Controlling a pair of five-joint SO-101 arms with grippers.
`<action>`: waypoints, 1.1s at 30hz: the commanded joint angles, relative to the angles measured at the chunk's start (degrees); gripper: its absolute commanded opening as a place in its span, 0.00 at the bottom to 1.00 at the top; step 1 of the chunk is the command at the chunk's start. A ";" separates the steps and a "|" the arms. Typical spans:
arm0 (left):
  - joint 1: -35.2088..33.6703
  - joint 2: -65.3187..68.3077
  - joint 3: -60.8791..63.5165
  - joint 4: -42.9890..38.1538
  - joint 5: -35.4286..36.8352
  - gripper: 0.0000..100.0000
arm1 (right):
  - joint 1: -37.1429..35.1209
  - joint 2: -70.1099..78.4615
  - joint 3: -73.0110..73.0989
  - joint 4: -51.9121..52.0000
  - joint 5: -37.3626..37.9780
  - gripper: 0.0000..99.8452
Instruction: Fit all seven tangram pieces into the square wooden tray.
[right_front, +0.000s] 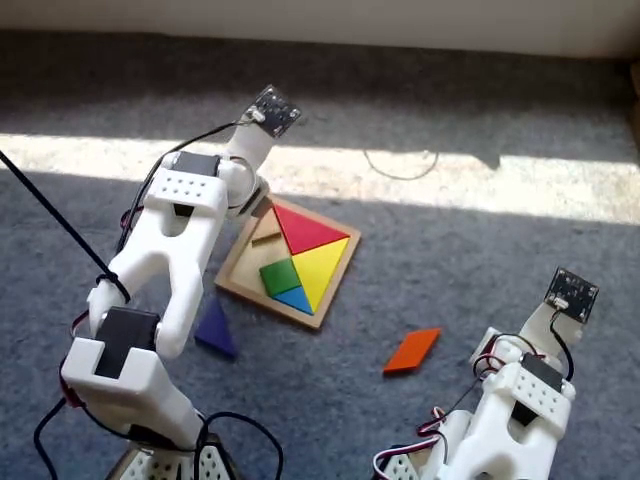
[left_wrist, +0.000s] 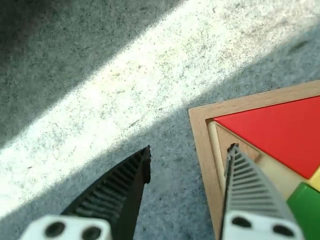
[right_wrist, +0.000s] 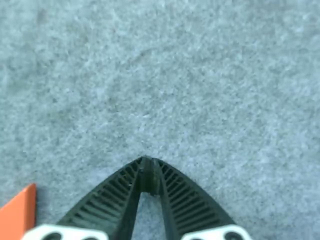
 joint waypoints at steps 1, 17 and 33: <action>-1.10 0.75 -2.07 0.26 0.62 0.24 | -0.48 -0.75 -2.77 -1.01 0.26 0.01; 3.21 9.27 -2.42 8.26 0.53 0.24 | -0.75 -0.75 -2.77 -1.01 1.76 0.01; 10.68 7.96 -2.77 11.78 4.66 0.18 | -0.84 -0.75 -2.77 -1.01 1.93 0.01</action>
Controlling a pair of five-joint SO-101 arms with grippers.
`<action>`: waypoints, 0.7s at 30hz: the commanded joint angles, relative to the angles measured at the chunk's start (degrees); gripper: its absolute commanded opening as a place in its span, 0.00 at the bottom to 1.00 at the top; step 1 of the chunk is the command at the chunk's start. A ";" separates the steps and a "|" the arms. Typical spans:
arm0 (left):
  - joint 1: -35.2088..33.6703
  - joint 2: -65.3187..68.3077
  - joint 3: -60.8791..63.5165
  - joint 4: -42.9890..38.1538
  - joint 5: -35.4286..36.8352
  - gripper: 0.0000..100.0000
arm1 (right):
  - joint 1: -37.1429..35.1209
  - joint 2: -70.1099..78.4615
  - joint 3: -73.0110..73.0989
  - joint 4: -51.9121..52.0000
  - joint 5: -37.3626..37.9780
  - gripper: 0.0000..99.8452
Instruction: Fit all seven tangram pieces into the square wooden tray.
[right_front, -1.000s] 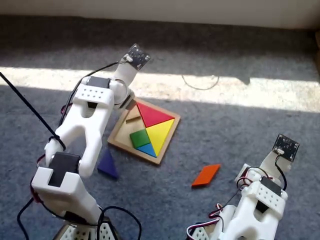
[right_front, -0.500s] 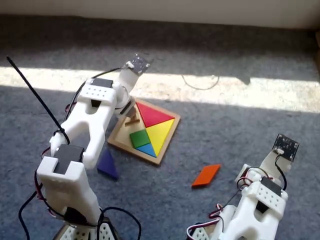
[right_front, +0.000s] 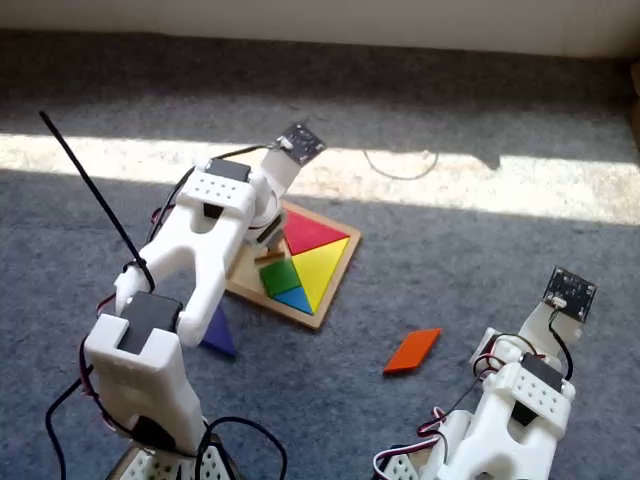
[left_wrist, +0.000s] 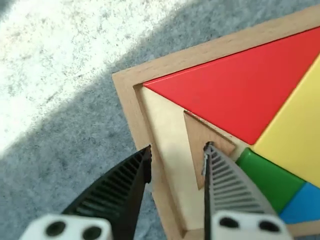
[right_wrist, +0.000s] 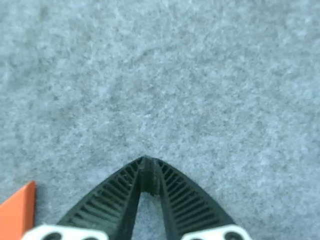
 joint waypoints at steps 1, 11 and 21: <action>3.30 -1.80 0.04 1.05 2.02 0.18 | -0.75 -0.75 -2.77 -1.01 0.70 0.01; 6.81 -17.80 9.63 0.97 2.02 0.18 | -0.75 -0.75 -2.77 -1.01 0.79 0.01; -2.15 -35.91 10.77 8.26 2.29 0.21 | -0.48 -0.75 -3.21 0.40 0.62 0.01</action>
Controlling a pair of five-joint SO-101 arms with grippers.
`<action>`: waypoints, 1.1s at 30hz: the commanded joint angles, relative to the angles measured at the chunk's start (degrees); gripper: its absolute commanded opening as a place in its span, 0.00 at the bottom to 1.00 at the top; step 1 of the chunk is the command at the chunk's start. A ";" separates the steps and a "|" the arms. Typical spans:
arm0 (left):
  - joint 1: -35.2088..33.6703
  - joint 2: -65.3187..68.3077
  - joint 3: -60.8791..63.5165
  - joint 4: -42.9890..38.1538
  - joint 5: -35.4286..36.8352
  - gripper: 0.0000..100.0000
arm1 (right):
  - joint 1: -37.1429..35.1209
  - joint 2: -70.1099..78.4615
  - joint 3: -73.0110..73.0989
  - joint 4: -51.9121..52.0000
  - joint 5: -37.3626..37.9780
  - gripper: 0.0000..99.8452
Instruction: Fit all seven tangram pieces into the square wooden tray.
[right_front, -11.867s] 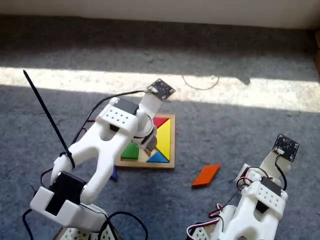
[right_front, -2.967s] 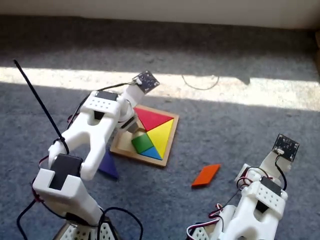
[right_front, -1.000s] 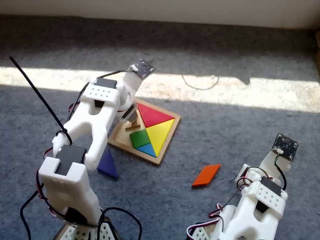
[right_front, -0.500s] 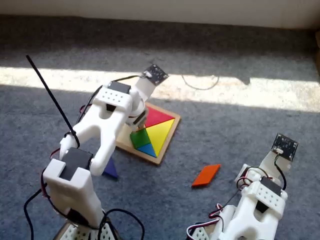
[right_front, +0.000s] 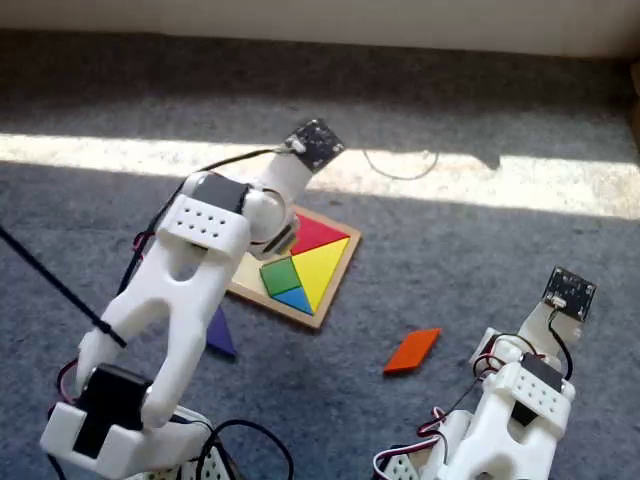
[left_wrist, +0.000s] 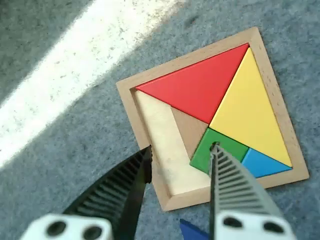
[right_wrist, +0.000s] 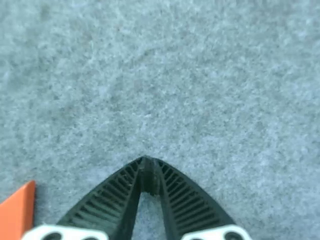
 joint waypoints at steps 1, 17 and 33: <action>-5.76 -10.86 0.57 5.01 1.58 0.21 | -0.75 -0.75 -3.65 2.15 0.53 0.01; -33.45 -43.82 30.20 3.60 2.99 0.22 | -23.69 -0.66 -34.86 38.37 -4.84 0.01; -41.98 -46.37 52.97 -10.64 2.99 0.22 | -36.97 -0.04 -30.29 34.59 -20.40 0.02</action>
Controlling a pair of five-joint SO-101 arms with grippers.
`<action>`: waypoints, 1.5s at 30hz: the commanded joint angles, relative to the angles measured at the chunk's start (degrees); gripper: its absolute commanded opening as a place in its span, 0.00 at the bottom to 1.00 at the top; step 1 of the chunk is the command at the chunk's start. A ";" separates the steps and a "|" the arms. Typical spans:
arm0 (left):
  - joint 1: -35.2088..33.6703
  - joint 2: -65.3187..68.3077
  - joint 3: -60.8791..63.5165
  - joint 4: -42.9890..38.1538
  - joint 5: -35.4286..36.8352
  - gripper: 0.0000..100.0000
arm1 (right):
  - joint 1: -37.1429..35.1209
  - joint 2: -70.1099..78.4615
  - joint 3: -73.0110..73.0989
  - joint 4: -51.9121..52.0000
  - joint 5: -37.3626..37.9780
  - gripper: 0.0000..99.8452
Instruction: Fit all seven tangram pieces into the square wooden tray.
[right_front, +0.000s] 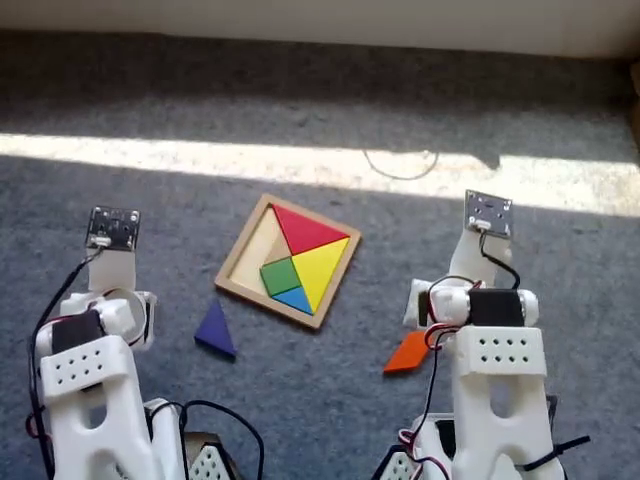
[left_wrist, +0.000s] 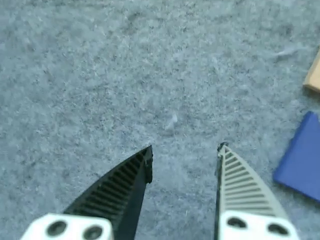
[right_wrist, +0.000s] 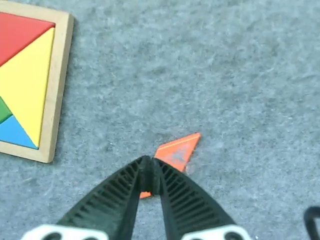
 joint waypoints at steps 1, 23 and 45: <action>-0.75 -1.45 3.56 -3.78 0.53 0.22 | -0.75 -0.13 0.66 -1.54 -4.66 0.04; -0.48 -1.54 6.29 -5.27 0.26 0.22 | -3.21 13.85 8.22 -9.36 -13.19 0.21; -0.40 -1.54 6.46 -5.27 0.26 0.22 | -9.71 30.99 6.81 -18.95 -13.27 0.03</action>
